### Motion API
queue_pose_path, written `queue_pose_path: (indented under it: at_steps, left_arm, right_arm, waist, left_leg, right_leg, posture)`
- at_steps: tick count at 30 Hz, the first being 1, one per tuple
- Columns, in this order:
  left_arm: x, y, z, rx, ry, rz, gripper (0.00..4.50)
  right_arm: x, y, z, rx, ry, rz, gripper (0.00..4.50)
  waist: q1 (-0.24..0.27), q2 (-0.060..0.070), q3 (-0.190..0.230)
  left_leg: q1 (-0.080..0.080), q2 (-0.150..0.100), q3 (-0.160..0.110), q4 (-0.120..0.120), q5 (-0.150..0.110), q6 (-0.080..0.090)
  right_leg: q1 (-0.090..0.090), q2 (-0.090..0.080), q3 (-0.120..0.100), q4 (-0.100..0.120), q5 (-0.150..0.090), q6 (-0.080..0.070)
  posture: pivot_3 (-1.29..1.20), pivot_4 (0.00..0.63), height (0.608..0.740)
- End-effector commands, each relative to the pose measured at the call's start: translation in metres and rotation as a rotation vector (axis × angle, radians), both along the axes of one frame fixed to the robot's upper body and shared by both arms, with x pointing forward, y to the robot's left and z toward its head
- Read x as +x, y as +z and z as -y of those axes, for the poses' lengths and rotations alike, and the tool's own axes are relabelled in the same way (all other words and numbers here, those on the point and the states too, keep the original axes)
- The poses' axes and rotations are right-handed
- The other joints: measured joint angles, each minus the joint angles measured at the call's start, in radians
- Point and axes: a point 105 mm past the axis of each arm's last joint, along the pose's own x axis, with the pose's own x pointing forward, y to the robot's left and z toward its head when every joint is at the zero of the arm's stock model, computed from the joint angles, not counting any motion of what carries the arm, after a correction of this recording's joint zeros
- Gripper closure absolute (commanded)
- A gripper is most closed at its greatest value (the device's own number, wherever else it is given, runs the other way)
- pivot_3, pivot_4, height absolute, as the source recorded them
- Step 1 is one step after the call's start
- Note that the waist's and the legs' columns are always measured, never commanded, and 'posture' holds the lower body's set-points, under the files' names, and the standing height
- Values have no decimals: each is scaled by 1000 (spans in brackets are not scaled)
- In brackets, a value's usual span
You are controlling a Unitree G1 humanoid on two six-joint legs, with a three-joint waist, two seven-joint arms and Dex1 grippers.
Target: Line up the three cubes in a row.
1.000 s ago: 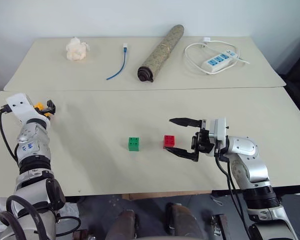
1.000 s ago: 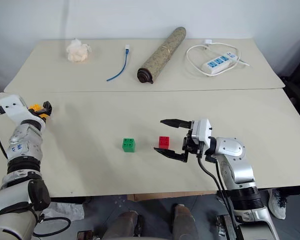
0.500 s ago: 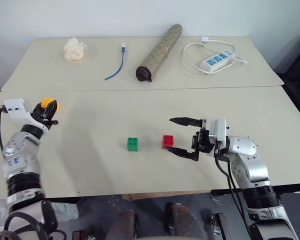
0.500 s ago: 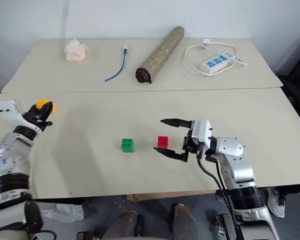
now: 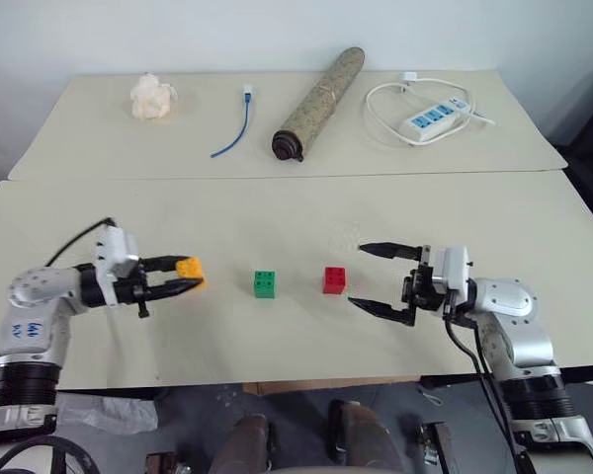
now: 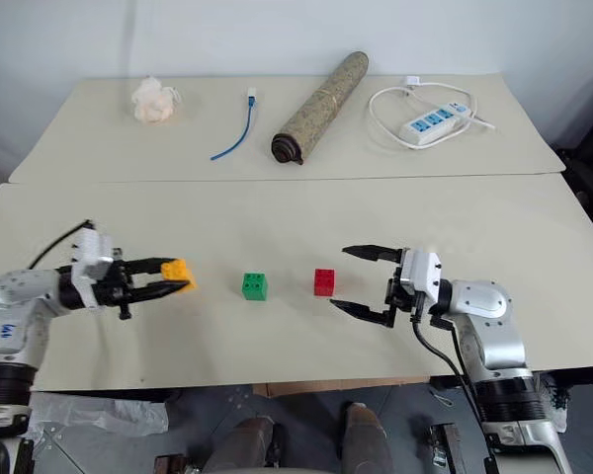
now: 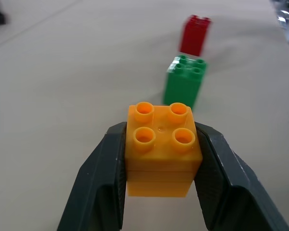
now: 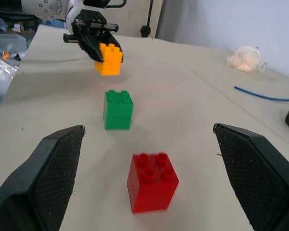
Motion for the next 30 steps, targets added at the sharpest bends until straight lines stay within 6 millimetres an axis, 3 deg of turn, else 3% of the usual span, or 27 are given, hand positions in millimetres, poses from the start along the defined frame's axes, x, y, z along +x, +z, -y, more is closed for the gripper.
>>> queue_pose_path:
  at_steps: [1, 9, 16, 23, 30]
  left_arm:
    - [4, -3, 7, 48, -77, 47, 2996]
    - [14, -22, 9, 105, -153, 7, 2996]
    - [21, -19, 2, 110, -153, 11, 2996]
    - [20, -17, -1, 116, -189, -35, 2996]
    - [17, -3, -14, 100, -149, -47, 781]
  right_arm:
    - [-12, 6, 3, -24, 34, 44, 0]
    - [-24, 13, 1, -21, 11, 56, 0]
    - [-27, 8, 17, -59, -46, 43, 0]
    - [-29, 4, 21, -60, -62, 33, 0]
    - [-24, 4, 28, -70, -62, 32, 0]
  waist:
    - [1, 0, 0]
    - [2, 0, 0]
    - [4, 0, 0]
    - [4, 0, 0]
    - [1, 0, 0]
  left_leg:
    - [0, 0, 0, 0, 0, 0]
    - [0, 0, 1, 0, 0, 1]
    - [0, -3, 1, 1, 1, 3]
    - [0, -2, 1, 1, 1, 3]
    - [0, -2, 1, 1, 1, 3]
  right_leg:
    - [0, 0, 0, 0, 0, 0]
    - [0, 2, 0, 1, 0, 0]
    - [0, 2, 0, 1, 1, 1]
    - [0, 2, 0, 2, 1, 2]
    - [0, 2, 0, 1, 1, 2]
  posture:
    - [0, 150, 740]
    - [0, 150, 740]
    - [0, 150, 740]
    - [0, 150, 740]
    - [0, 150, 740]
